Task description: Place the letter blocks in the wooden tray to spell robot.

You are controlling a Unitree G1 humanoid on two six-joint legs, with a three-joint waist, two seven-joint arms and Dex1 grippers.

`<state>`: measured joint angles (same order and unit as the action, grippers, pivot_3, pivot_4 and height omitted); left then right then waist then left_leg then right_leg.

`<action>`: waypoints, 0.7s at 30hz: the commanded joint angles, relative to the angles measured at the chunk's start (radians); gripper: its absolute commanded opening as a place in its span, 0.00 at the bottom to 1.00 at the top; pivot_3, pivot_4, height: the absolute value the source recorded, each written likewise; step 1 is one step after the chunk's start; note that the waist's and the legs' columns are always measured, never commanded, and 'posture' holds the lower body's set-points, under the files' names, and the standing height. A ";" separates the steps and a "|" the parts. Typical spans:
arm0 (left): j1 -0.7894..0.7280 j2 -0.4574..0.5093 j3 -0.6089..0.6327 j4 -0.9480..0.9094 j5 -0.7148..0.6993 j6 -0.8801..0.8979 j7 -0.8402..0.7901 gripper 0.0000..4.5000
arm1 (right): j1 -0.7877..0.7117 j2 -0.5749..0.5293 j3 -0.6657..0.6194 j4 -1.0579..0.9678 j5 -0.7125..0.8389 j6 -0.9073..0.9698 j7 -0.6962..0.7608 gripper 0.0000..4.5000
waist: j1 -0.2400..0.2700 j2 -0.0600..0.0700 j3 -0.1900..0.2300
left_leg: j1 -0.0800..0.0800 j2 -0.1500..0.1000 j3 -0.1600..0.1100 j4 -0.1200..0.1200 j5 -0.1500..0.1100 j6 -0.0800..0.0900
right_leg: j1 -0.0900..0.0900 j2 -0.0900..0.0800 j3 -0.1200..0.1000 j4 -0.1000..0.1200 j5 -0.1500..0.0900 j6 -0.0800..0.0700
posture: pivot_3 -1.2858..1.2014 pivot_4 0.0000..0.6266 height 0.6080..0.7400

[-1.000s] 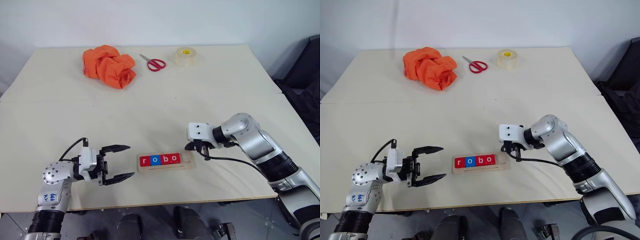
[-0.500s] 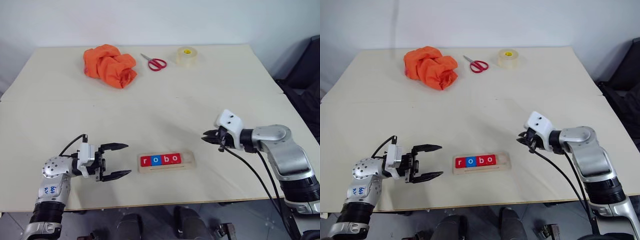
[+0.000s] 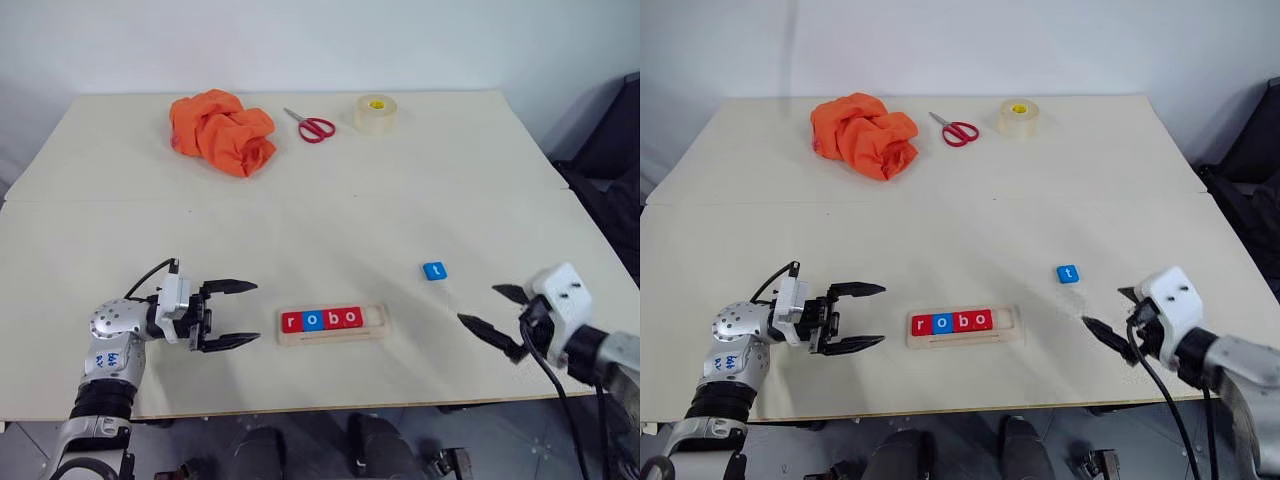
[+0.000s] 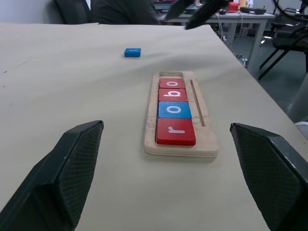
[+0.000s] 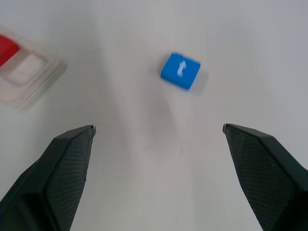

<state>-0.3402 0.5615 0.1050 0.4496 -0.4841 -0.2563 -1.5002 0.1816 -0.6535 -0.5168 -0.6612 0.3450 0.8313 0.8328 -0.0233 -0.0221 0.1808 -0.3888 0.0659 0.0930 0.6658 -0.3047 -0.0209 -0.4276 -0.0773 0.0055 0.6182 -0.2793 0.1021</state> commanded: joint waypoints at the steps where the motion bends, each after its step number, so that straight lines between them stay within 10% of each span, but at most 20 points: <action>1: -0.001 0.008 0.004 -0.029 -0.016 0.004 -0.036 1.00 | 0.023 0.005 -0.066 -0.056 0.041 -0.004 -0.037 1.00 | -0.006 0.000 0.000 | 0.000 0.000 0.001 0.000 0.000 0.000 | 0.000 0.000 0.001 0.000 0.000 0.001 | 0.52 0.24 1.00; 21: 0.218 0.077 0.087 -0.284 -0.048 0.061 0.045 1.00 | -0.378 0.227 0.289 0.333 -0.036 -0.061 -0.428 1.00 | -0.004 0.000 0.000 | 0.001 0.000 0.000 -0.001 0.000 0.000 | -0.001 -0.001 0.001 0.001 -0.001 -0.002 | 0.52 0.24 1.00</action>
<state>-0.1290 0.6306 0.1747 0.2033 -0.5101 -0.1911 -1.4622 -0.1906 -0.4267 -0.2238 -0.3398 0.3288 0.8034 0.4220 -0.0269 -0.0226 0.1806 -0.3878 0.0660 0.0934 0.6643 -0.3044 -0.0205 -0.4286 -0.0781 0.0060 0.6191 -0.2801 0.1005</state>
